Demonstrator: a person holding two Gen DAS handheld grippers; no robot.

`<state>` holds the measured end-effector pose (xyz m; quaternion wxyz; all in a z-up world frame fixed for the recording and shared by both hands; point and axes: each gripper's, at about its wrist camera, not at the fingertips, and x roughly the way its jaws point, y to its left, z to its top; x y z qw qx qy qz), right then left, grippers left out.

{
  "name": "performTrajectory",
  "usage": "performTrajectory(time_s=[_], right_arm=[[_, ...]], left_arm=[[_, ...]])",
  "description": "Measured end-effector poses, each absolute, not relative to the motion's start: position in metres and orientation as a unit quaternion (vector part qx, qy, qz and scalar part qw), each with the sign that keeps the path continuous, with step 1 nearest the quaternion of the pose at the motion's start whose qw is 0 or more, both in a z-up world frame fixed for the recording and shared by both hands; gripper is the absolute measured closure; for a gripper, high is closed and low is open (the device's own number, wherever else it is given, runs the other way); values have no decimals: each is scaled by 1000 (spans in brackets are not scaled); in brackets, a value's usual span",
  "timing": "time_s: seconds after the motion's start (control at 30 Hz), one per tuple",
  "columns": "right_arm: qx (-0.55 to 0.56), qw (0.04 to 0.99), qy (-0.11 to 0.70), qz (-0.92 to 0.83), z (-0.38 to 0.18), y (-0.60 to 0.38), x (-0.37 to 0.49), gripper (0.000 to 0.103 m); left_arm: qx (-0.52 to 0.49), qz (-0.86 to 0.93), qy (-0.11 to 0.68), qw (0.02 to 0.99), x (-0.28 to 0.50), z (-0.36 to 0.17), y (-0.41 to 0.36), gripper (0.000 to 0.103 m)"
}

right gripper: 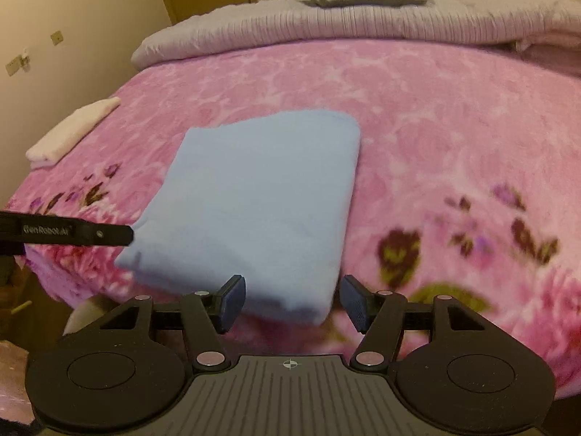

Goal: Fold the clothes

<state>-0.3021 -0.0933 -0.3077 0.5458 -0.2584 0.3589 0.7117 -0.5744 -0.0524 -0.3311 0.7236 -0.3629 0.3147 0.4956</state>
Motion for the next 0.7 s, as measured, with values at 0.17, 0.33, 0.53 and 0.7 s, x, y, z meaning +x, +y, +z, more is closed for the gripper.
performTrajectory(time_s=[0.17, 0.33, 0.53, 0.7], right_arm=[[-257, 548, 359, 710, -303, -107, -307, 41], [-254, 556, 351, 709, -297, -121, -310, 41], [-260, 557, 362, 701, -300, -139, -312, 41], [-266, 555, 369, 696, -305, -148, -313, 41]], left_arm=[[-339, 495, 329, 729, -569, -327, -75, 73], [-320, 489, 341, 736, -565, -327, -95, 72], [-316, 482, 354, 737, -562, -336, -111, 72], [-315, 477, 355, 740, -560, -337, -117, 72]])
